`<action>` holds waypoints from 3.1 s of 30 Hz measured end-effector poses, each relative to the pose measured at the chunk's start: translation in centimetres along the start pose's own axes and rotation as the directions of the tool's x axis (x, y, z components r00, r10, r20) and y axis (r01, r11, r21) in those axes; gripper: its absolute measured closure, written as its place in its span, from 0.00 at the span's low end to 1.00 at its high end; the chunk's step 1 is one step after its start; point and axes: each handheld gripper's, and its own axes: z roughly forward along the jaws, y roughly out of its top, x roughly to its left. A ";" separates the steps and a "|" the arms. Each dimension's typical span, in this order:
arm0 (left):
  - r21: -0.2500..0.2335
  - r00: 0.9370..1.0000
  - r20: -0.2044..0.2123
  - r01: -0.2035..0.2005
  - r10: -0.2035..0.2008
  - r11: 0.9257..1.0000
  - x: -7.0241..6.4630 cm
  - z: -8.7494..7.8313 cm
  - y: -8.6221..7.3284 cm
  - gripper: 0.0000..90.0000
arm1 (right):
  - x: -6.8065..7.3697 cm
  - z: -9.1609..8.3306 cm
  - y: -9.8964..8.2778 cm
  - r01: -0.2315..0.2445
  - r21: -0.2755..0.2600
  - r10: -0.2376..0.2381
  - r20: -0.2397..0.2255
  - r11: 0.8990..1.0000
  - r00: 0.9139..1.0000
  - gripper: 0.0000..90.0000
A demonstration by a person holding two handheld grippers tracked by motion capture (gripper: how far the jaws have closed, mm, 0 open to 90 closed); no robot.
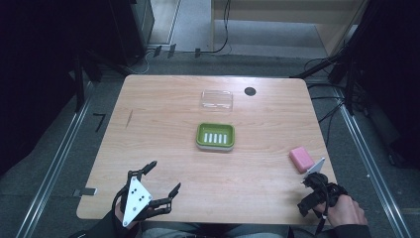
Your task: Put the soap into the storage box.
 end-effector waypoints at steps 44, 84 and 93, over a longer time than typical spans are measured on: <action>0.001 1.000 0.015 -0.009 0.009 1.000 -0.1 0.5 0.1 0.15 | -0.8 -3.4 2.8 0.070 -0.110 -0.063 0.060 0.991 0.996 0.00; 0.003 1.000 0.020 -0.010 0.010 1.000 -0.2 0.7 0.2 0.15 | -1.6 -5.7 7.7 0.143 -0.184 -0.131 0.075 0.972 0.989 0.00; 0.002 1.000 0.019 -0.009 0.009 1.000 -0.2 0.7 0.2 0.15 | -2.2 -5.4 9.2 0.148 -0.173 -0.139 0.064 0.974 0.988 0.00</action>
